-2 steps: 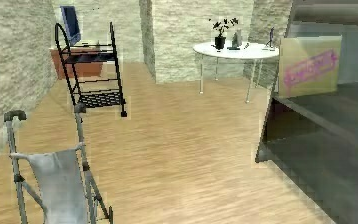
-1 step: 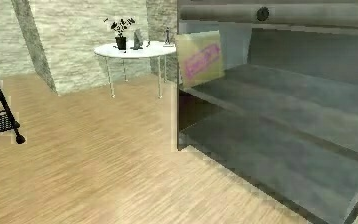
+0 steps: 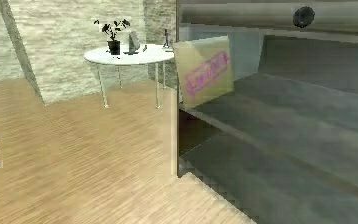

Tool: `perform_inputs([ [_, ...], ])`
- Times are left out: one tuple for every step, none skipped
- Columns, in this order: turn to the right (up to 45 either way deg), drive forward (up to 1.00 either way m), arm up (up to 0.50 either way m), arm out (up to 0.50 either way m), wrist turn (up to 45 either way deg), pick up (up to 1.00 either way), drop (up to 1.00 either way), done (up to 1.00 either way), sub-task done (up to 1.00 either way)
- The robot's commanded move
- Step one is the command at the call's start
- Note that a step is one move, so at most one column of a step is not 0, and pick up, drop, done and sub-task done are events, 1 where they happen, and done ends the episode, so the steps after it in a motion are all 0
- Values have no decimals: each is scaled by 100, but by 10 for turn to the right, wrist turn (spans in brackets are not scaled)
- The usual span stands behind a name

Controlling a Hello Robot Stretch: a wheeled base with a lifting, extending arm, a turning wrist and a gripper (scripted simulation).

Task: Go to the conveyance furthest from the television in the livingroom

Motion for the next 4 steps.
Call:
perform_inputs([
  [-360,0,0,0,0,0,0,0,0],
  [0,100,0,0,0,0,0,0,0],
  [-30,0,0,0,0,0,0,0,0],
  [0,80,0,0,0,0,0,0,0],
])
